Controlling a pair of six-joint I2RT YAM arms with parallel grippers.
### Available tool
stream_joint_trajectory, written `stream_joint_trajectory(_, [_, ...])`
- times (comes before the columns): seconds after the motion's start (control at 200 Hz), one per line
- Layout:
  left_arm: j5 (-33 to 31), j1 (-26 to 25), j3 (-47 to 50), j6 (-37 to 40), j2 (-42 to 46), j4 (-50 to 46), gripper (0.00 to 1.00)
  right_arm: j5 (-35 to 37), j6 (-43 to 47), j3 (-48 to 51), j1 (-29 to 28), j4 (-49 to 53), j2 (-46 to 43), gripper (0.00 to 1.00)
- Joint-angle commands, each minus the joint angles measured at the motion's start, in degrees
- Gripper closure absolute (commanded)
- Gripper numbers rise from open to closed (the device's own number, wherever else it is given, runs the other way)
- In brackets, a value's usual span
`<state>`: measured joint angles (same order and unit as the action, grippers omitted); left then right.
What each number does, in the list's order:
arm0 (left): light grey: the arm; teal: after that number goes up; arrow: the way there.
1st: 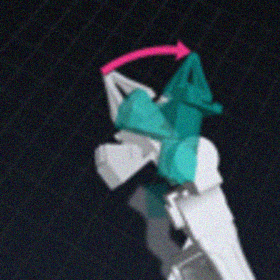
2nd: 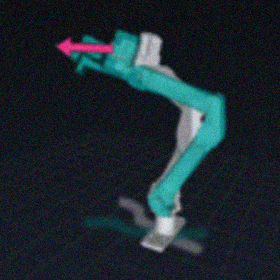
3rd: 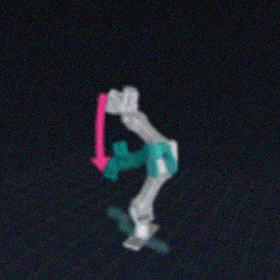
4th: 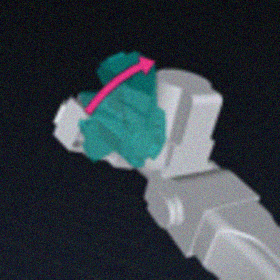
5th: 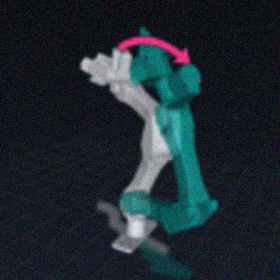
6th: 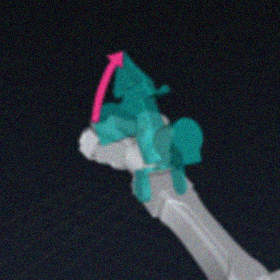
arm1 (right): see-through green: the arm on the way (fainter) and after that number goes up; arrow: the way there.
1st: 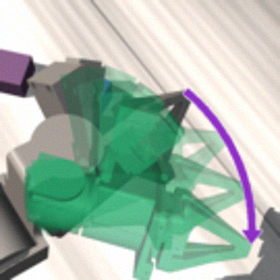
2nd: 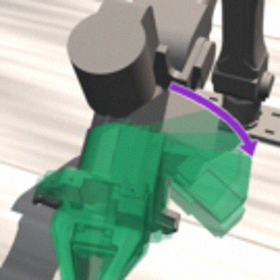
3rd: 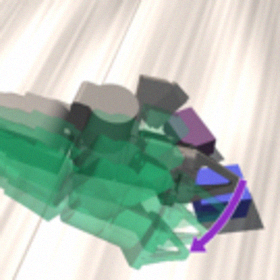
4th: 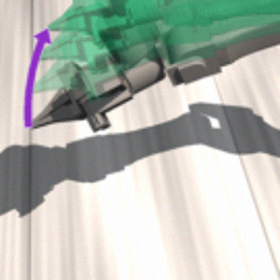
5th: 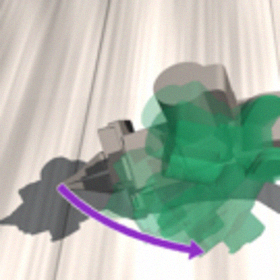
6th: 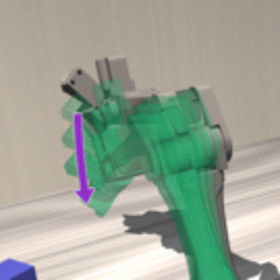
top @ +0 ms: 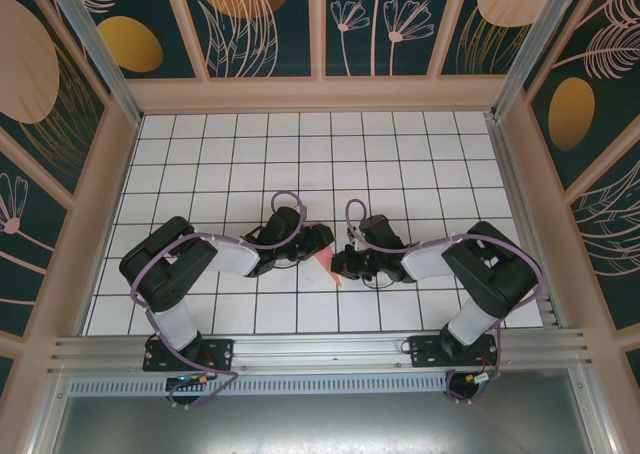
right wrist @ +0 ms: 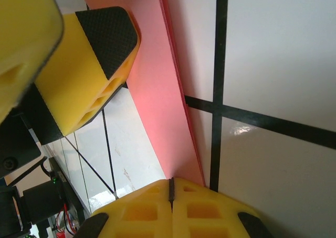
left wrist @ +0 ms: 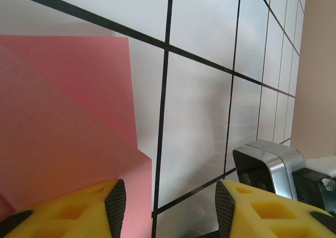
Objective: Fold a paper plane with a square sheet of paper (pick it up from the middle)
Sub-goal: Fold the wing for the fifth time at the center of the table.
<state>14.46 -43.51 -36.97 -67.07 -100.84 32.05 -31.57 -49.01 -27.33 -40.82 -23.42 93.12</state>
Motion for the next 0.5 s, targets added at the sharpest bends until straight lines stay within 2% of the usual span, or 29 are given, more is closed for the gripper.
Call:
stream_joint_trajectory(0.0, [-1.1, 0.4, 1.4, 2.0, 1.2, -4.5, 0.47, 1.2, 0.1, 1.3, -0.3, 5.8, 2.4, 0.98])
stream_joint_trajectory(0.29, [1.2, 0.4, -2.9, 5.6, 8.6, -5.0, 0.44, 1.8, 0.1, 1.0, -0.6, 6.5, 2.7, 1.0])
stream_joint_trajectory(0.495, [0.9, 0.4, -4.7, 5.9, 6.9, -6.4, 0.43, 2.0, -0.4, 0.6, -0.8, 6.1, 3.2, 1.0])
